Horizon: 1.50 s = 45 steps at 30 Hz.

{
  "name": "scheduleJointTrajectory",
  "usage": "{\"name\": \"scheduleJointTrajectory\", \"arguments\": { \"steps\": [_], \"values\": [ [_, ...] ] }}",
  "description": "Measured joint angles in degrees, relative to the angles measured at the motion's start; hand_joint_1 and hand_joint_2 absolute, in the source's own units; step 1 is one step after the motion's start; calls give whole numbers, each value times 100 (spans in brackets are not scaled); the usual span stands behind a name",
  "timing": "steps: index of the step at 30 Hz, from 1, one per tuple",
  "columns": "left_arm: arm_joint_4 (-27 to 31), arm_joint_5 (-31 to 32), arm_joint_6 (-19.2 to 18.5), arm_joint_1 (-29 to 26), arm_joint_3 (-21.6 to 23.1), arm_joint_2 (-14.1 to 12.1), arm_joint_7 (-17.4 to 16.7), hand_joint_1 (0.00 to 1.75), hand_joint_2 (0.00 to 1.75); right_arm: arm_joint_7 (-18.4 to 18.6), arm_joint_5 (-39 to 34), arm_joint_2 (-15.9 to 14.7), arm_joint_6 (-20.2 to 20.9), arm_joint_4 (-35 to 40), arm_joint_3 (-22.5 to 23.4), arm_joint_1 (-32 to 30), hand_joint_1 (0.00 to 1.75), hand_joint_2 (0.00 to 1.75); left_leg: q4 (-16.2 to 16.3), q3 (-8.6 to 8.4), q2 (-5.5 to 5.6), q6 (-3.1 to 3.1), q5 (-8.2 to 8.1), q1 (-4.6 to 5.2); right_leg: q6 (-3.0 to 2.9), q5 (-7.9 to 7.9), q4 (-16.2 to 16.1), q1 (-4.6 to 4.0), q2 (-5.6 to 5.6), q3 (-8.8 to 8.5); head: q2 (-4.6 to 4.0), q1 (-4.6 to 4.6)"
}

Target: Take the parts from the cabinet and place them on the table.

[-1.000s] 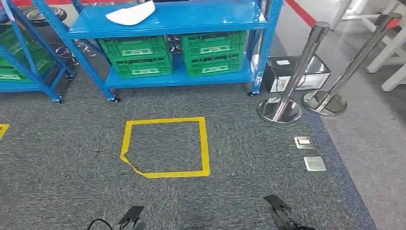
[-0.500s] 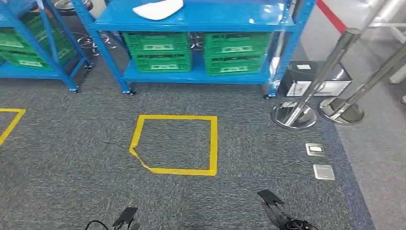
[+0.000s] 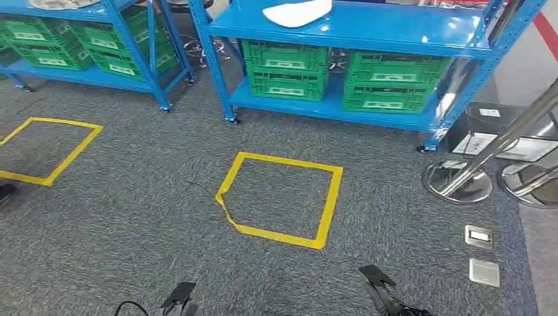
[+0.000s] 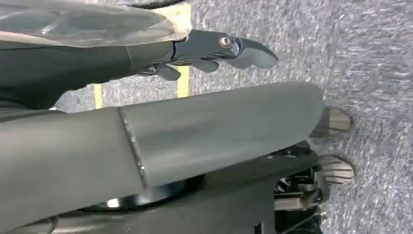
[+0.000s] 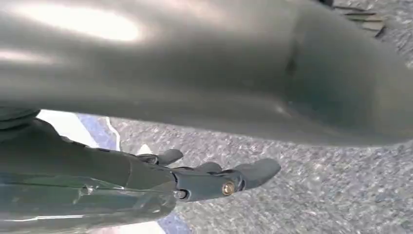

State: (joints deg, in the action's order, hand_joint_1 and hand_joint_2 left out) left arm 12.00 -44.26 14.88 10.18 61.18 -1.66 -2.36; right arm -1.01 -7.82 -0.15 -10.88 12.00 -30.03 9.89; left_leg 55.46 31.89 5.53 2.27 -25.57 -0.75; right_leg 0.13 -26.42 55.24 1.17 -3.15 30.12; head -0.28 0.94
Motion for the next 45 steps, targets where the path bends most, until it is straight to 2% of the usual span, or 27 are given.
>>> {"name": "scheduleJointTrajectory", "arguments": {
  "steps": [1,2,4,5,6,7,9,10,11,12,13,19,27,28,29,30,31,32,34,35,36,37,39,40,41,42,45],
  "values": [
    [0,0,0,4,0,0,0,0,0,-2,-7,-4,0,0,2,15,0,0,338,161,-271,23,-192,0,-26,-1,-2,-5,32,3,0,62],
    [-2,0,0,16,0,0,0,0,0,-2,-7,-9,-2,0,4,18,0,0,846,412,-423,48,-438,-24,-39,-4,-2,-15,84,8,0,129],
    [0,0,0,27,0,11,0,0,0,-2,-26,-17,2,0,7,0,0,0,1708,860,-513,83,-764,-25,-49,-12,-1,-30,185,16,0,142],
    [0,0,0,24,0,13,0,0,0,-2,-57,-17,0,-2,7,-10,0,0,1831,938,-514,83,-744,-18,-52,-15,-1,-40,229,17,0,157],
    [0,0,0,21,0,13,0,0,0,-4,-72,-17,0,-2,4,-20,0,0,1624,844,-514,70,-582,-14,-51,-17,-1,-52,262,13,0,170],
    [0,0,0,22,0,13,0,0,0,-7,-74,-17,-11,0,4,-21,0,0,1194,630,-514,39,-348,-4,-47,-21,-1,-64,284,7,0,186],
    [0,0,0,30,0,2,0,0,0,-22,-74,-17,-35,0,4,-10,0,0,106,56,-520,-78,93,36,-36,-28,-1,-75,312,-11,0,214],
    [-2,0,2,45,0,-7,0,0,0,-35,-74,-17,-46,0,4,-2,0,0,-133,-36,-522,-102,72,89,-5,-48,9,-118,320,5,0,229],
    [0,0,2,52,0,-2,0,0,0,-35,-74,-20,-59,0,4,1,0,0,-137,-31,-531,-102,90,84,14,-46,8,-111,328,9,0,223],
    [0,0,4,44,0,9,0,0,0,-37,-76,-22,-79,0,7,3,0,0,-174,-40,-519,-37,128,48,-33,-97,42,-157,328,22,0,201],
    [-2,0,7,35,0,9,0,0,0,-37,-77,-26,-92,0,7,3,0,0,-164,-52,-518,13,98,52,-131,-77,34,-141,325,12,0,168],
    [-2,0,9,29,0,0,0,0,0,-41,-101,-22,-129,0,2,3,0,0,-161,-45,-517,-70,99,90,-9,-45,-35,-112,328,-26,0,85],
    [-2,0,9,29,0,-4,0,0,0,-70,-138,-24,-175,0,2,3,0,0,-151,-41,-517,-85,92,94,34,-29,-57,-96,329,-32,0,44],
    [-2,0,9,30,0,-20,0,0,0,-70,-164,-17,-175,0,2,3,0,0,-141,-40,-518,-185,84,134,139,2,-120,-55,343,-52,0,50],
    [-2,0,9,33,0,-17,0,0,0,-70,-166,-17,-177,0,2,4,0,0,-242,-81,-519,-247,124,121,164,20,-178,-71,337,-85,0,63],
    [0,0,9,34,0,2,0,0,0,-70,-170,-22,-177,0,2,8,0,0,-436,-179,-518,-272,213,24,163,-1,-160,-90,334,-95,0,74],
    [0,0,9,35,0,0,0,0,0,-70,-177,-22,-186,0,2,9,0,0,-533,-244,-528,-283,247,29,175,-112,-13,-94,321,-39,0,44],
    [0,0,9,43,0,-2,0,0,0,-70,-179,-22,-186,0,2,14,0,0,-569,-267,-530,-298,266,19,185,-356,379,-79,314,147,0,11],
    [0,0,9,41,0,2,0,0,0,-68,-179,-24,-186,0,2,0,0,0,-561,-266,-529,-279,257,-3,237,-774,1357,-31,314,627,0,-9],
    [0,0,9,36,0,2,0,0,0,-68,-184,-24,-186,0,2,-16,0,0,-556,-268,-527,-260,249,-24,274,-819,1618,1,316,766,0,-9],
    [0,0,7,30,0,4,0,0,0,-68,-188,-24,-186,0,2,-24,0,0,-539,-269,-523,-221,237,-56,314,-725,1596,38,317,777,0,-11],
    [0,0,7,27,0,7,0,0,0,-68,-186,-24,-186,0,0,-27,0,0,-504,-269,-517,-169,213,-97,362,-499,1294,85,324,647,0,-15],
    [0,0,7,26,0,13,0,0,0,-70,-177,-26,-192,0,0,-16,0,0,-349,-256,-509,-24,117,-196,501,49,238,209,350,115,0,-22],
    [-2,0,9,28,0,-18,0,0,0,-72,-177,-15,-195,0,0,-10,0,0,-244,-229,-504,67,53,-177,563,-26,23,207,330,10,0,-53],
    [-2,0,7,37,0,-17,-2,0,0,-74,-177,-7,-195,2,2,-5,0,0,-182,-208,-505,126,16,-177,418,-20,43,170,229,29,0,-105],
    [-2,0,9,42,0,-13,-2,0,0,-72,-177,-7,-192,2,0,-8,0,0,-203,-210,-501,157,37,-180,327,-42,96,151,239,58,0,-75],
    [-2,0,9,33,0,-2,-2,0,0,-72,-177,-24,-203,2,7,-4,0,0,-251,-223,-503,257,72,-239,164,-15,101,126,227,87,0,-33]
  ]
}}
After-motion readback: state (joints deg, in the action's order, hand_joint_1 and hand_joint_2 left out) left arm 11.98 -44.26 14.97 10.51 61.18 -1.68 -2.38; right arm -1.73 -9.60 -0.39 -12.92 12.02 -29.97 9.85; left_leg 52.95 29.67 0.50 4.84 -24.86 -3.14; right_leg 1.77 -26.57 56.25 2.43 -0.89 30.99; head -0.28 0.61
